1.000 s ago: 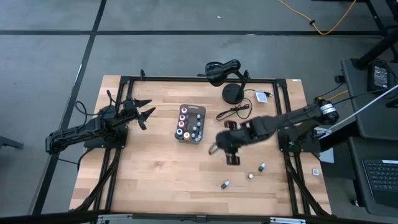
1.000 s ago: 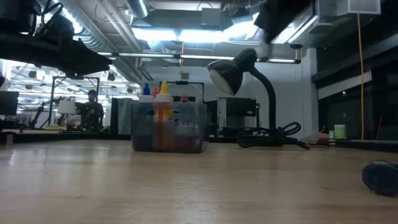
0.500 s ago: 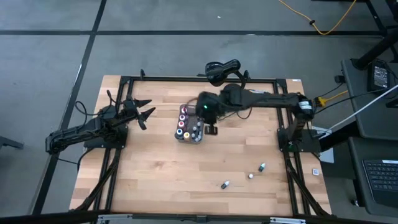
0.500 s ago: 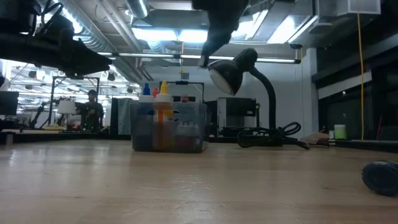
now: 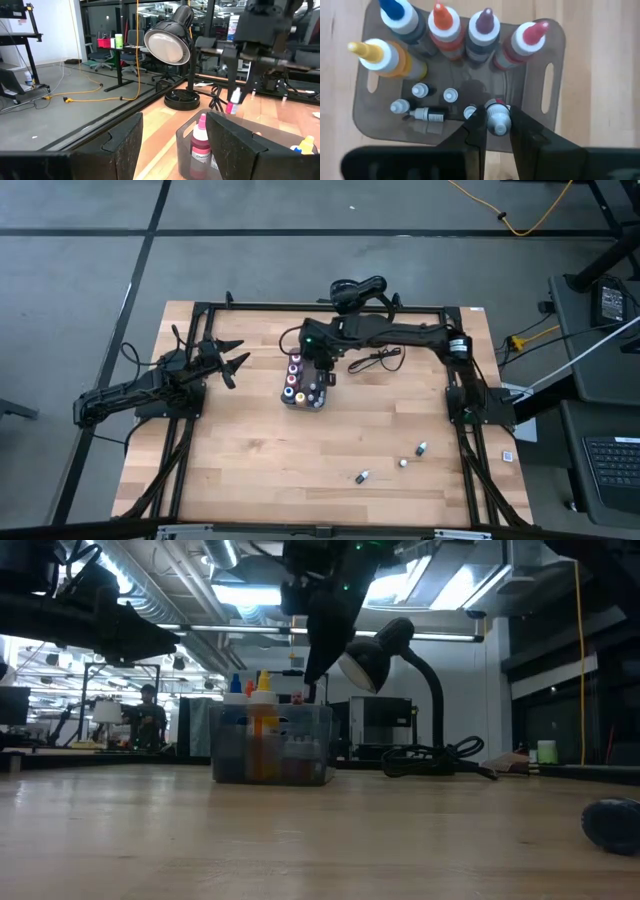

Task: Pick & Place food coloring
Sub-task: Put the small red food coloring bottle into the gray transparent bin

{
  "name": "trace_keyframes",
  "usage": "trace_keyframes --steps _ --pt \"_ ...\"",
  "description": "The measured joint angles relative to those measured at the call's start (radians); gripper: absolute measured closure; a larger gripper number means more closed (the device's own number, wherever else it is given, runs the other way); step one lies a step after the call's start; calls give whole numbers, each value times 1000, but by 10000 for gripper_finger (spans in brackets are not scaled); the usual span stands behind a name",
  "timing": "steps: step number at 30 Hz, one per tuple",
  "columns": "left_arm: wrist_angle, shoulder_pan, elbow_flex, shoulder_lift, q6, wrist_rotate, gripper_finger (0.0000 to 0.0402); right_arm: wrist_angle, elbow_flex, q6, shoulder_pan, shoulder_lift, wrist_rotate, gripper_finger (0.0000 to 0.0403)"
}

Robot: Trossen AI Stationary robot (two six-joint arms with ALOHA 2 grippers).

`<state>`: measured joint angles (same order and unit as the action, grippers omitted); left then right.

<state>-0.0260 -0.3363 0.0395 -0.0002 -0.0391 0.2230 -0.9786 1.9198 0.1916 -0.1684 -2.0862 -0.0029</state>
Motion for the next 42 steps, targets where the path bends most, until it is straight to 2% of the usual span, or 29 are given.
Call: trace_keyframes --steps 33,42 --pt "0 0 0 0 0 0 190 112 -1 77 -7 -196 -46 336" --pt "0 0 0 0 0 0 190 143 -1 79 -29 -207 -44 336"
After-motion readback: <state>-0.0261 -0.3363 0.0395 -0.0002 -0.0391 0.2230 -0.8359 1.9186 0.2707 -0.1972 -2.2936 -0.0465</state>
